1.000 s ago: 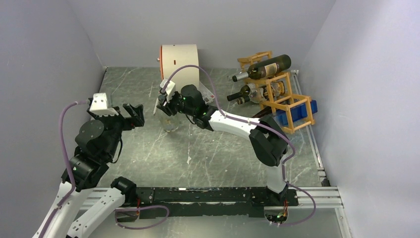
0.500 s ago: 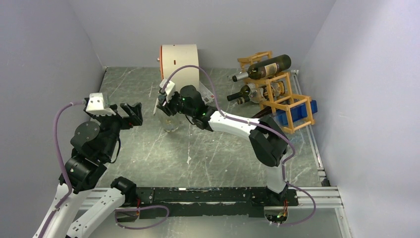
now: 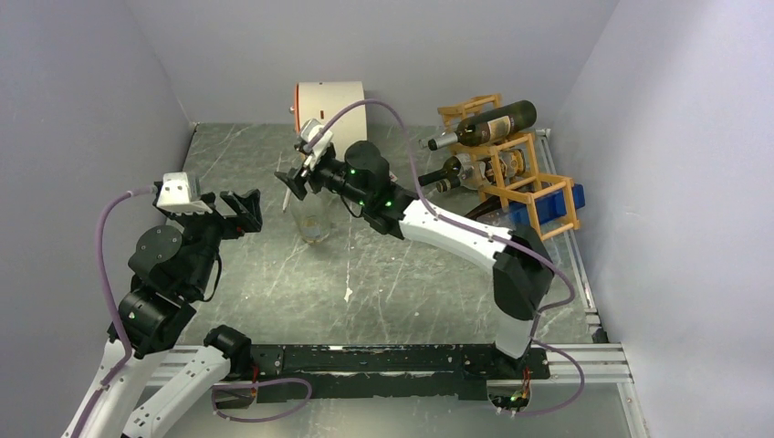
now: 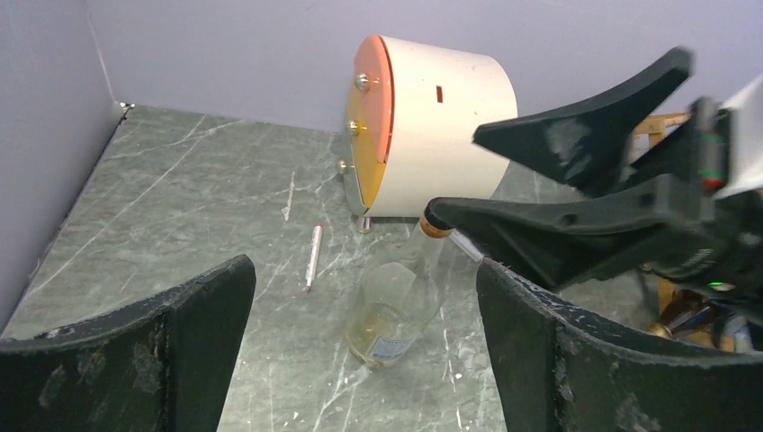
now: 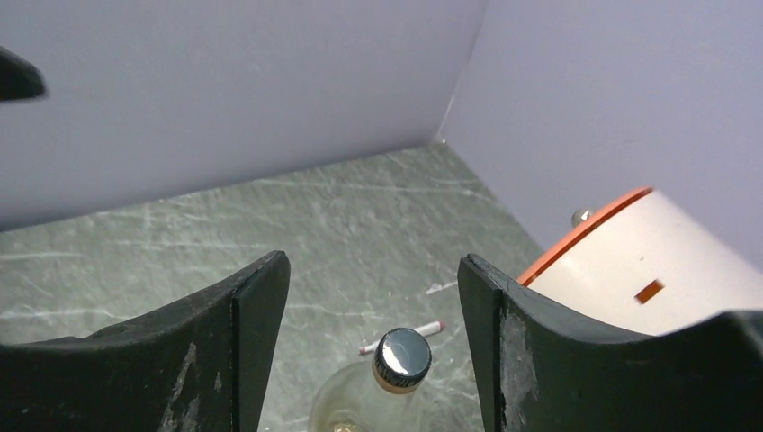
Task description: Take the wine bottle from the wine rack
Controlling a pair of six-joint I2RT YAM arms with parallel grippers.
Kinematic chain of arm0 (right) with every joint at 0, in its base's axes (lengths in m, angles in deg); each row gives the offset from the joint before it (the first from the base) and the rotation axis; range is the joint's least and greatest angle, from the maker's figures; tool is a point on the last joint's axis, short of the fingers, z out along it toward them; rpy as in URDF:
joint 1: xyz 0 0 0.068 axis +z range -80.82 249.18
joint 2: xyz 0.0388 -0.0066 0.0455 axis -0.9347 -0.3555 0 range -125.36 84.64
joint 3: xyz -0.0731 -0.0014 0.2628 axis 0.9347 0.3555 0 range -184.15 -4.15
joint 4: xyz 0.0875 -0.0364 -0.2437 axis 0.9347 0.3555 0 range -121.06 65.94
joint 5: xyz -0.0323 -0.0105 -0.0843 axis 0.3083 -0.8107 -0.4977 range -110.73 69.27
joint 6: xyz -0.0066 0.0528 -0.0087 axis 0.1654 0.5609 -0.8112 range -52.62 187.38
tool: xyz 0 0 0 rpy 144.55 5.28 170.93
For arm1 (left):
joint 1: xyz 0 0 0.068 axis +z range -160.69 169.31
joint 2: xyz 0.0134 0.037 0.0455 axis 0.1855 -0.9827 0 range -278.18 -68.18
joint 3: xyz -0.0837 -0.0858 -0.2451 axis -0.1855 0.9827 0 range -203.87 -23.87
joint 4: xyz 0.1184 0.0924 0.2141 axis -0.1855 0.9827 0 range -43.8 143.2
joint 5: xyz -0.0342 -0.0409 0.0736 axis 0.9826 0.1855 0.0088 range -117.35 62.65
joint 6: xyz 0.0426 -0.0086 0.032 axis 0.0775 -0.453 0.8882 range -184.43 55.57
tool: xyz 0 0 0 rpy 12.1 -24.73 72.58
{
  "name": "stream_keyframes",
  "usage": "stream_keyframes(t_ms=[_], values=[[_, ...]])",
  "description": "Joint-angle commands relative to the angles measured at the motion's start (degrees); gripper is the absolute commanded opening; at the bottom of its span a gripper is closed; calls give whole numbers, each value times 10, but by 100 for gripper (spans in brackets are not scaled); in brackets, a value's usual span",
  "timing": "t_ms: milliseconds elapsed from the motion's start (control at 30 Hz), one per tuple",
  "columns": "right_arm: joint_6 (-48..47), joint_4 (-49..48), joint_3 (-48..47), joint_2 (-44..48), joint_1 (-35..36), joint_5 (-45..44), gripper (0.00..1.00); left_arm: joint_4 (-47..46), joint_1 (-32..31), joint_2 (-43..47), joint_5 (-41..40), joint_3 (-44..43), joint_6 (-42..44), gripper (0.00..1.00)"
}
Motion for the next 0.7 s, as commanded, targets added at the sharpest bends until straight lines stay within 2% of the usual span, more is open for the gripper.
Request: stream_keyframes(t_ms=[0,233,533,667], values=[[-13,23,8,65,6,-16,73,-12,4,1,-2,-6,1,96],[-62,122,118,210,6,-88,75,-27,4,-8,16,-3,6,96],[-116,287,235,361,4,-321,80,-37,4,-34,45,-10,-2,96],[-114,358,259,401,-8,-382,82,-22,4,-55,59,-24,-6,96]])
